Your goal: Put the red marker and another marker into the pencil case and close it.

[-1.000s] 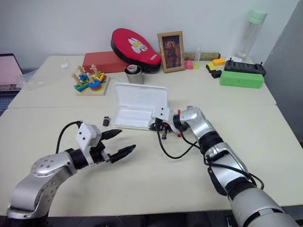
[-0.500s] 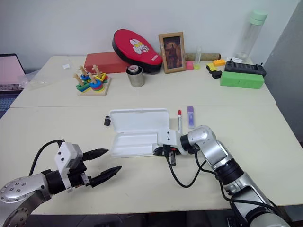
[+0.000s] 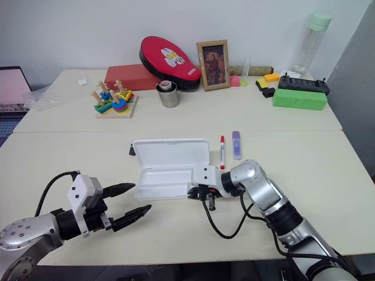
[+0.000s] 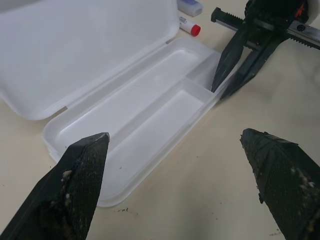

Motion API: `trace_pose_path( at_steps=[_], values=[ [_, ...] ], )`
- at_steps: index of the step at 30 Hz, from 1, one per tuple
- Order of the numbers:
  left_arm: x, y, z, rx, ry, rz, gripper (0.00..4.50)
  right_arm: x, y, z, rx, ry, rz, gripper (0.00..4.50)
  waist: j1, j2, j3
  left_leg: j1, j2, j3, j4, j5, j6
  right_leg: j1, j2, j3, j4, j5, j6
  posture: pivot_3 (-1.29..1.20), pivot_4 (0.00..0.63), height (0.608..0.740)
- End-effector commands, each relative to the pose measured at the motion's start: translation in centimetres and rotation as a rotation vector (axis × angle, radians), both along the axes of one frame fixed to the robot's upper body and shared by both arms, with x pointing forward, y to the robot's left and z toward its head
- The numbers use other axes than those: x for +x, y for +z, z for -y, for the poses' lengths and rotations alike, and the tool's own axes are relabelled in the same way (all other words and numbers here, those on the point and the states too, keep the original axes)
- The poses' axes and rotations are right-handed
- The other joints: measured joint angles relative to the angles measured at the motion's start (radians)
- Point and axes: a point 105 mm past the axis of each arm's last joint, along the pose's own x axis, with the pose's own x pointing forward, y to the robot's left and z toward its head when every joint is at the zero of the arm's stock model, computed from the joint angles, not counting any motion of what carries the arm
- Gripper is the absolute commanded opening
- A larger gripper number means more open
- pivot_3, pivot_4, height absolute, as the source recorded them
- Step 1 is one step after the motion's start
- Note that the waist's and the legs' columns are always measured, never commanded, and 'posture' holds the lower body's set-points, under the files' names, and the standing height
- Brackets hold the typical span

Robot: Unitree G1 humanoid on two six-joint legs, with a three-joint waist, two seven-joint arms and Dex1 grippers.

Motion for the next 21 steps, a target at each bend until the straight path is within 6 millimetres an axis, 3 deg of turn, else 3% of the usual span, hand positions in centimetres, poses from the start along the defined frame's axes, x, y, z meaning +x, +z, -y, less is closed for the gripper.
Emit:
trace_pose_path(
  at_steps=[1, 2, 7, 11, 14, 17, 21],
  values=[
    [0.2, 0.7, 1.0, 0.012, -0.042, 0.027, 4.50, 0.1, 2.3, -0.3, 0.073, -0.007, 0.016, 1.62, 0.000, 0.000, 0.000, 0.000, 0.000, 0.000, 0.000, 0.000, 0.000, 0.000, 0.000, 0.000, 0.000, 0.000, 0.000, 0.00, 0.150, 0.740],
    [0.4, 0.8, 1.2, 0.008, -0.046, 0.032, 4.50, 0.1, 2.7, -0.1, 0.087, -0.013, 0.009, 1.99, 0.000, 0.000, 0.000, 0.000, 0.000, 0.000, 0.000, 0.000, 0.000, 0.000, 0.000, 0.000, 0.000, 0.000, 0.000, 0.00, 0.150, 0.740],
    [1.3, 1.3, 2.3, -0.016, -0.081, 0.058, 4.50, -0.3, 5.8, 1.4, 0.222, -0.071, -0.070, 2.99, 0.003, 0.000, 0.000, 0.000, 0.000, 0.000, 0.000, 0.000, 0.000, 0.000, 0.000, 0.000, 0.000, 0.000, 0.000, 0.00, 0.150, 0.740],
    [1.9, 1.6, 3.3, -0.038, -0.119, 0.073, 4.50, 1.6, 7.1, 4.5, 0.278, -0.272, -0.076, 3.85, 0.011, 0.000, 0.000, 0.000, 0.000, 0.000, 0.000, 0.000, 0.000, 0.000, 0.000, 0.000, -0.001, 0.000, 0.000, 0.00, 0.150, 0.740],
    [2.2, 1.7, 3.9, -0.051, -0.144, 0.079, 4.50, 2.8, 6.9, 6.5, 0.259, -0.404, -0.056, 4.41, 0.016, 0.000, 0.000, 0.000, 0.000, 0.000, 0.000, 0.000, 0.000, 0.000, 0.000, 0.000, -0.001, 0.000, 0.000, 0.00, 0.150, 0.740],
    [2.6, 1.7, 5.4, -0.073, -0.207, 0.077, 4.50, 5.4, 4.8, 9.5, 0.147, -0.684, -0.019, 4.46, 0.019, 0.000, 0.000, 0.000, 0.000, 0.000, 0.000, 0.000, 0.000, 0.000, 0.000, 0.000, -0.001, 0.000, 0.000, 0.00, 0.150, 0.740],
    [3.2, 1.8, 6.2, -0.080, -0.242, 0.086, 4.50, 6.5, 3.6, 9.6, 0.125, -0.828, -0.025, 4.46, 0.019, 0.000, 0.000, -0.001, 0.000, 0.000, 0.000, 0.000, 0.000, 0.000, 0.000, 0.000, -0.001, 0.000, 0.000, 0.00, 0.150, 0.740]
  ],
)
